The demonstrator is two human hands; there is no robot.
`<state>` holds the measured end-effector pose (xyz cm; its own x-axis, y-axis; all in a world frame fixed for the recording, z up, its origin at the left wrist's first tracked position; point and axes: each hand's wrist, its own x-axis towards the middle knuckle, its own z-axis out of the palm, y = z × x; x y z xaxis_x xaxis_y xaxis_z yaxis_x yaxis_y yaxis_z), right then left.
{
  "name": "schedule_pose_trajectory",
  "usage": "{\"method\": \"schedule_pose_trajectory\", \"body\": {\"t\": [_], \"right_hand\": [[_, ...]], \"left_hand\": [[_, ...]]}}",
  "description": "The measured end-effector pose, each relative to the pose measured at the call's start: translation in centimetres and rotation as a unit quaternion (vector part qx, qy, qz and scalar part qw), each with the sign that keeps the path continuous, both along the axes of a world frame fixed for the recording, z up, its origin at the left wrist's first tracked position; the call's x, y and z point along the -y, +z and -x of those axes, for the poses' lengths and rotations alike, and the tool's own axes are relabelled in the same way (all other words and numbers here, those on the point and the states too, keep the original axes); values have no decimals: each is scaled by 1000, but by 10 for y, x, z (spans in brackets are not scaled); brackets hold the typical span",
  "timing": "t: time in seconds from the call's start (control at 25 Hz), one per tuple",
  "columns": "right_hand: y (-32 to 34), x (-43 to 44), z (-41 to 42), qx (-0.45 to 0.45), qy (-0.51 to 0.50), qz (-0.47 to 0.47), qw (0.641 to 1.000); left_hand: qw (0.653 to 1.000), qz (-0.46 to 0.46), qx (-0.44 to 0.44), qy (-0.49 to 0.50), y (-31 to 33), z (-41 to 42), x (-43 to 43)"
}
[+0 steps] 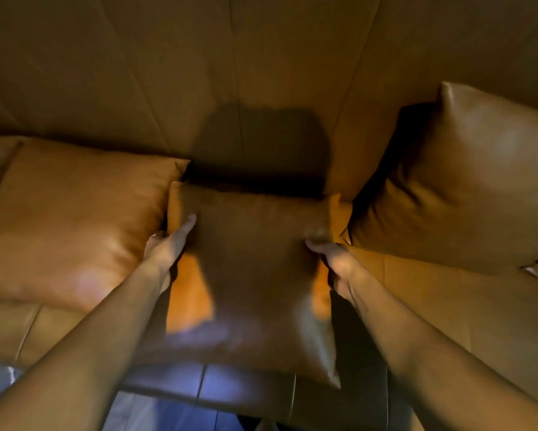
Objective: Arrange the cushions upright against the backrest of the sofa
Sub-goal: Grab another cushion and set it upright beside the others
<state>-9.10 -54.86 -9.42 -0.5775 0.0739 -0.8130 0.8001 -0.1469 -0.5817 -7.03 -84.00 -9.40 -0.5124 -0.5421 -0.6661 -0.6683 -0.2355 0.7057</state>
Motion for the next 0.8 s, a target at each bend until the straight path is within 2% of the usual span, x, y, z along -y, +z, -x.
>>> {"method": "schedule_pose_trajectory", "body": {"t": [0.16,0.4,0.48,0.64,0.8], "right_hand": [[32,-6,18,-33,-31,-5,999],[92,-12,61,-174,-10,-48,984],[107,-12,72,-184,-7,-35,982],[117,-7,82,-173,-3,-8,985],[121,0,94,-182,-42,17,982]], "left_hand": [[999,16,-38,-21,27,22,-8],[993,8,-113,-16,98,71,-14],[990,-13,-137,-16,111,83,-10],[988,-62,-126,-55,118,95,-8],[984,-74,-159,-19,119,108,-4]]}}
